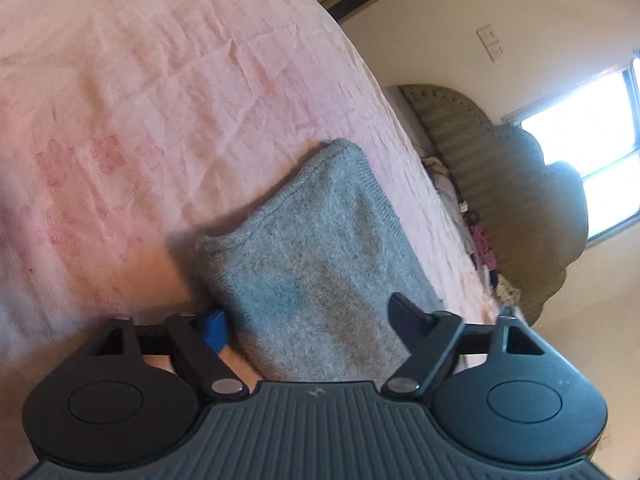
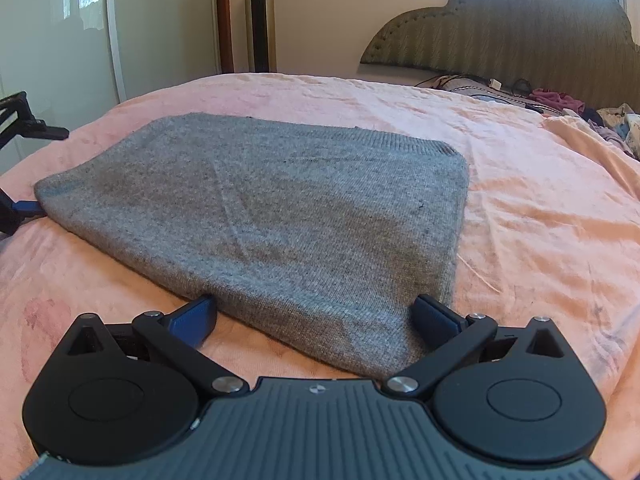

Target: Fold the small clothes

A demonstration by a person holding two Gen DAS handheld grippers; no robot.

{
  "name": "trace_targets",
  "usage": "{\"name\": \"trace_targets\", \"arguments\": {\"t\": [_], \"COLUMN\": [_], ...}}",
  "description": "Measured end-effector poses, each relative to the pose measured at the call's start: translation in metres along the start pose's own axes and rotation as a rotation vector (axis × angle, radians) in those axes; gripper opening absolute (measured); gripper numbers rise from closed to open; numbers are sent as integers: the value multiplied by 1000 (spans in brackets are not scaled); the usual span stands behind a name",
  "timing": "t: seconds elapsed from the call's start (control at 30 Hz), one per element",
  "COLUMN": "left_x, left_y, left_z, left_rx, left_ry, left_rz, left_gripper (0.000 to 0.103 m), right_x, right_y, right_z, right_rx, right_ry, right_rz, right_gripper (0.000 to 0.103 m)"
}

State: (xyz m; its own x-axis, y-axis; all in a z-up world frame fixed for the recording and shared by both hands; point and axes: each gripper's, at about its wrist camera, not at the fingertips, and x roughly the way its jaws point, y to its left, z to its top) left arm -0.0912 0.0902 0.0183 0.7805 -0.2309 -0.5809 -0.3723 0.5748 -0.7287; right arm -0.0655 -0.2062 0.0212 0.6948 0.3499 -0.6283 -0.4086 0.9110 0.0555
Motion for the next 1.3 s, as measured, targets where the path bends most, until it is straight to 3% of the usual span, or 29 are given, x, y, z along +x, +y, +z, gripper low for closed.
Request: {"name": "trace_targets", "arguments": {"t": [0.03, 0.1, 0.13, 0.17, 0.2, 0.23, 0.33, 0.43, 0.5, 0.6, 0.7, 0.77, 0.83, 0.9, 1.07, 1.17, 1.2, 1.23, 1.3], "left_x": [2, 4, 4, 5, 8, 11, 9, 11, 15, 28, 44, 57, 69, 66, 43, 35, 33, 30, 18], "left_y": [-3, -11, -13, -15, -16, -17, -34, -78, -115, -173, -209, -212, -207, -200, -177, -157, -149, -139, -117], "left_z": [-2, -6, -8, -10, -11, -11, -14, -24, -39, -85, -152, -189, -209, -210, -181, -152, -144, -134, -110], "left_rx": [47, 119, 136, 157, 172, 177, 235, 408, 545, 813, 1084, 1187, 1227, 1218, 1145, 1037, 1006, 963, 849], "left_ry": [-1, -15, -24, -30, -20, -16, -45, -69, -78, -61, 41, 110, 156, 206, 139, 94, 63, 12, -121], "left_rz": [41, 85, 100, 129, 164, 186, 195, 153, 97, -42, -197, -238, -202, -214, -183, -85, -33, 38, 141], "left_gripper": [51, 50, 45, 34, 11, 7, 6, 6, 6, 4, 3, 3, 3, 4, 6, 16, 31, 56, 87], "right_x": [-1, -2, -3, -4, -4, -5, -7, -13, -22, -35, -37, -32, -25, -18, -2, 9, 13, 17, 22], "right_y": [-2, -5, -7, -9, -11, -12, -16, -29, -48, -89, -119, -132, -139, -139, -125, -107, -100, -94, -80], "right_z": [0, -1, -1, -1, -1, -1, -1, -2, -2, 2, 11, 20, 26, 32, 41, 45, 48, 49, 52], "right_rx": [9, 31, 42, 52, 63, 71, 99, 197, 345, 640, 768, 804, 826, 826, 776, 740, 723, 707, 672], "right_ry": [-4, -13, -17, -21, -25, -28, -39, -82, -124, -185, -222, -202, -183, -144, -97, -53, -34, -18, 12], "right_rz": [7, 26, 35, 43, 52, 59, 81, 132, 201, 317, 372, 401, 418, 404, 445, 454, 448, 444, 448], "right_gripper": [103, 103, 103, 103, 103, 103, 103, 103, 103, 103, 103, 103, 103, 103, 103, 103, 103, 103, 103]}}
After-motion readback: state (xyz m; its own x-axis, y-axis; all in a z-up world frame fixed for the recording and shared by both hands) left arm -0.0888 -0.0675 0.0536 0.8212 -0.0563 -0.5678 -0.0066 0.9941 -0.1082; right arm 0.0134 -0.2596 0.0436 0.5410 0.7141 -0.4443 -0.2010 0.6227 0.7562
